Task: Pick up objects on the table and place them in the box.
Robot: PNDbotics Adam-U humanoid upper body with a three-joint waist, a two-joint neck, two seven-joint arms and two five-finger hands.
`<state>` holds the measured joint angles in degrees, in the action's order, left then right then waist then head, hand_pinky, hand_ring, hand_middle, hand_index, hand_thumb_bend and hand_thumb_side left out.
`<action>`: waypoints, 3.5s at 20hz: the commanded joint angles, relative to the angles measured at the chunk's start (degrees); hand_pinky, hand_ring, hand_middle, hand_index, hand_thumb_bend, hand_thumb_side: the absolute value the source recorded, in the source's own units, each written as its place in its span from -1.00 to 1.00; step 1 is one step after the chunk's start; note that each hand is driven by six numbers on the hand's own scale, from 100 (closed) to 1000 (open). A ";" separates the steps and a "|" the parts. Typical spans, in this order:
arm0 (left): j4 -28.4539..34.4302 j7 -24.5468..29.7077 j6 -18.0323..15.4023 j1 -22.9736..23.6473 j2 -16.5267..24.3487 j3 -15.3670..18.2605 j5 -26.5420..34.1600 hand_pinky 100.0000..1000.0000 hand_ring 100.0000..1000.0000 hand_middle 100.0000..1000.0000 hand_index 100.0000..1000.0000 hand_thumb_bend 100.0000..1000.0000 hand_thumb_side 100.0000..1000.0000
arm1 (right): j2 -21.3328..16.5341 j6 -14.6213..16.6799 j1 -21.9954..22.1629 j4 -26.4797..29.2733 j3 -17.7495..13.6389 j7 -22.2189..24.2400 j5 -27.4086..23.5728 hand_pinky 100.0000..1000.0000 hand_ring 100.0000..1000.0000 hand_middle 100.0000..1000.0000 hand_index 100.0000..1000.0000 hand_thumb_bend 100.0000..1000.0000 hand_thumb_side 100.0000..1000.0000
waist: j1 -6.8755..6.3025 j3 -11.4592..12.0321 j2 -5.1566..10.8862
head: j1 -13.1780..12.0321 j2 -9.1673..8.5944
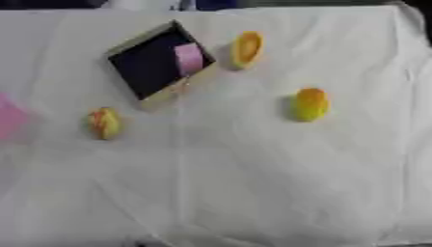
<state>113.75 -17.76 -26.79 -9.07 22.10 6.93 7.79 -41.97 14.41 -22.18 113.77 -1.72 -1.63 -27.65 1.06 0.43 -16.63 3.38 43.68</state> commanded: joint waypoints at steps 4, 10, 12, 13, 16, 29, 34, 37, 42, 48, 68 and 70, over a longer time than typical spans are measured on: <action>0.84 -0.61 -1.03 -1.00 2.55 0.32 -1.16 0.33 0.23 0.23 0.59 -1.00 0.04 | -7.77 2.45 -0.24 0.83 -0.70 -0.50 4.96 0.90 0.71 0.11 0.45 -1.00 -0.18 | 0.51 0.23 -1.46 | 0.24 -1.89; 0.84 -2.11 -1.97 -0.69 4.44 0.54 -2.36 0.35 0.26 0.25 0.61 -1.00 0.03 | -15.92 1.87 1.44 0.83 -0.60 -1.37 13.49 0.86 0.79 0.23 0.54 -1.00 -0.41 | 0.64 0.41 -2.58 | -0.15 -3.16; 0.84 -2.26 -2.11 -0.45 4.92 0.43 -2.75 0.35 0.26 0.24 0.61 -1.00 0.03 | -19.42 1.25 2.12 0.83 -0.04 -0.81 17.87 0.84 0.82 0.31 0.59 -1.00 -0.65 | 0.72 0.30 -2.72 | -0.28 -3.47; 0.84 -2.26 -2.16 -0.35 5.17 0.34 -2.92 0.35 0.26 0.24 0.60 -1.00 0.03 | -21.42 1.07 2.49 0.83 0.42 -0.19 20.46 0.83 0.85 0.39 0.63 -1.00 -0.86 | 0.78 0.25 -2.76 | -0.30 -3.60; 0.84 -2.22 -2.16 -0.02 5.63 0.16 -3.25 0.34 0.25 0.24 0.60 -1.00 0.03 | -26.60 1.30 3.34 0.83 2.01 2.99 28.53 0.80 0.88 0.48 0.68 -1.00 -0.89 | 0.90 0.14 -2.78 | -0.27 -3.66; 0.84 -1.42 -1.81 0.01 6.23 -0.40 -2.82 0.34 0.25 0.24 0.59 -1.00 0.03 | -33.88 5.61 2.83 0.83 10.59 20.01 46.25 0.76 0.87 0.63 0.74 -1.00 -0.43 | 1.66 0.32 -2.60 | 0.67 -3.41; 0.84 -1.21 -1.93 -0.04 6.43 -0.45 -2.79 0.35 0.25 0.24 0.59 -1.00 0.03 | -34.40 6.44 3.76 0.83 11.42 21.35 47.14 0.77 0.87 0.63 0.75 -1.00 -0.43 | 1.64 0.09 -2.53 | 0.60 -3.30; 0.84 -1.13 -1.95 -0.03 6.42 -0.48 -2.73 0.35 0.25 0.24 0.59 -1.00 0.03 | -34.42 6.03 3.63 0.83 11.55 20.46 47.05 0.77 0.88 0.64 0.77 -1.00 -0.45 | 1.58 0.06 -2.47 | 0.76 -3.34; 0.84 -1.00 -1.93 -0.11 6.43 -0.61 -2.56 0.35 0.26 0.24 0.59 -1.00 0.03 | -34.16 3.11 3.32 0.77 12.28 19.38 46.45 0.78 0.89 0.62 0.82 -1.00 -0.50 | 1.54 0.10 -2.53 | 1.07 -3.41; 0.84 -0.72 -1.90 -0.36 6.31 -0.82 -2.40 0.35 0.26 0.24 0.58 -1.00 0.03 | -32.78 -1.47 1.21 -1.45 15.08 20.69 46.14 0.80 0.90 0.59 0.82 -1.00 -0.50 | 1.49 0.61 -2.86 | 1.49 -3.51; 0.84 -0.09 -1.75 -0.56 5.29 -1.08 -2.18 0.35 0.25 0.23 0.58 -1.00 0.03 | -23.47 -0.59 -7.08 -19.48 20.03 25.49 50.88 0.88 0.96 0.66 0.86 -0.57 -0.48 | 0.83 1.39 -4.46 | 2.31 -4.30; 0.84 -0.05 -1.73 -0.56 5.14 -1.09 -2.18 0.35 0.25 0.23 0.58 -1.00 0.03 | -22.83 -0.46 -7.37 -20.94 20.15 25.23 51.64 0.88 0.96 0.65 0.86 -0.58 -0.49 | 0.72 1.49 -4.62 | 2.39 -4.44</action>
<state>113.75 -17.97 -28.48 -9.17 26.62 5.77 5.49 -63.67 13.86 -28.79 93.60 18.89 23.90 23.21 1.88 1.91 -21.37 5.62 40.03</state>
